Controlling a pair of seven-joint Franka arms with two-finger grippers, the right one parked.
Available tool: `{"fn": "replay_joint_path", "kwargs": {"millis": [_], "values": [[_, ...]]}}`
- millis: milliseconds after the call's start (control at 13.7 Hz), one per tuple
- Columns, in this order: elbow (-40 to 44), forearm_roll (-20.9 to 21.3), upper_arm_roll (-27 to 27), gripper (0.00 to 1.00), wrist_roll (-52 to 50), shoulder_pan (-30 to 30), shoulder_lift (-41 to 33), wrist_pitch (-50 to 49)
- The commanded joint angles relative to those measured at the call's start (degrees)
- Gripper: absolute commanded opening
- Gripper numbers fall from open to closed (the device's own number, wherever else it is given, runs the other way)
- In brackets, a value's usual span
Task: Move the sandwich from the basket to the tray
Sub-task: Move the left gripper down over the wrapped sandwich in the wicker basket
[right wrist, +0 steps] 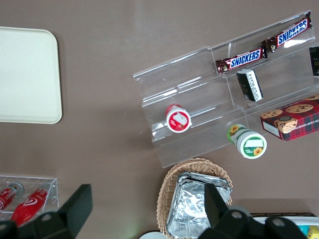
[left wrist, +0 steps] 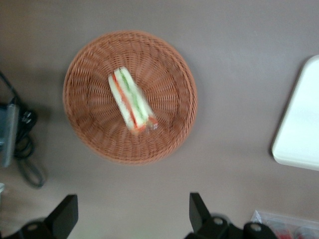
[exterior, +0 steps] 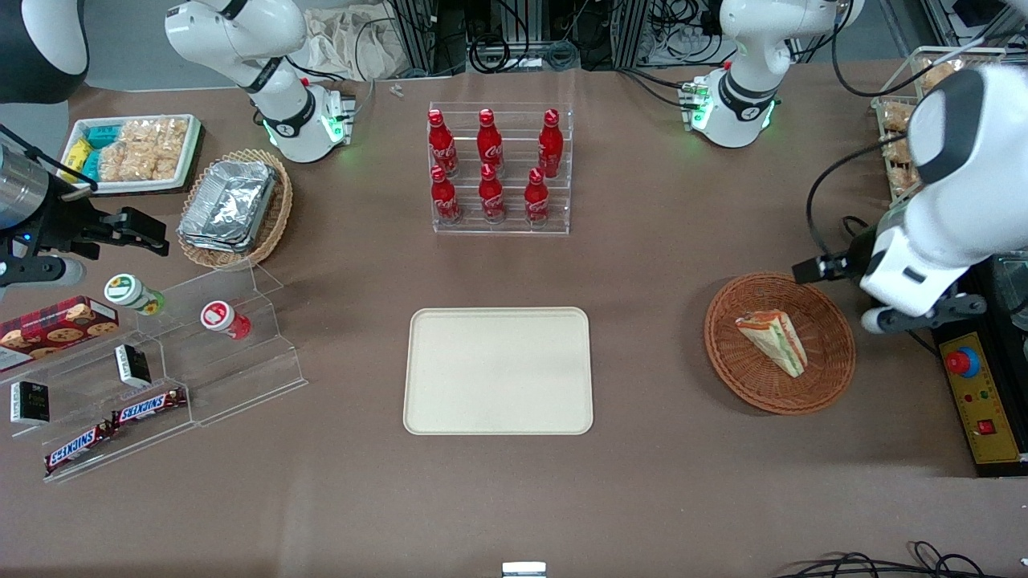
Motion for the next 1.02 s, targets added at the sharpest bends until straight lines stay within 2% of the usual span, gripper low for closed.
{"fn": "replay_joint_path", "kwargs": {"millis": [0,146,292,438,802,875,948], "values": [[-11.85,1.06,0.43,1.00,-6.85,0.23,-1.90,13.07],[-18.19,1.06,1.75,1.00,-10.55,0.23,-0.94,22.83],[-20.85,1.06,2.02,1.00,-13.11,0.23,1.51,28.21],[-21.38,1.15,3.68,1.00,-16.70,0.14,5.37,32.79],[-21.12,1.06,3.87,0.99,-23.04,0.05,12.24,40.88],[-20.86,1.06,3.87,0.92,-23.83,0.05,12.86,41.16],[-20.85,1.06,3.87,0.72,-23.84,0.05,13.13,41.16]]}}
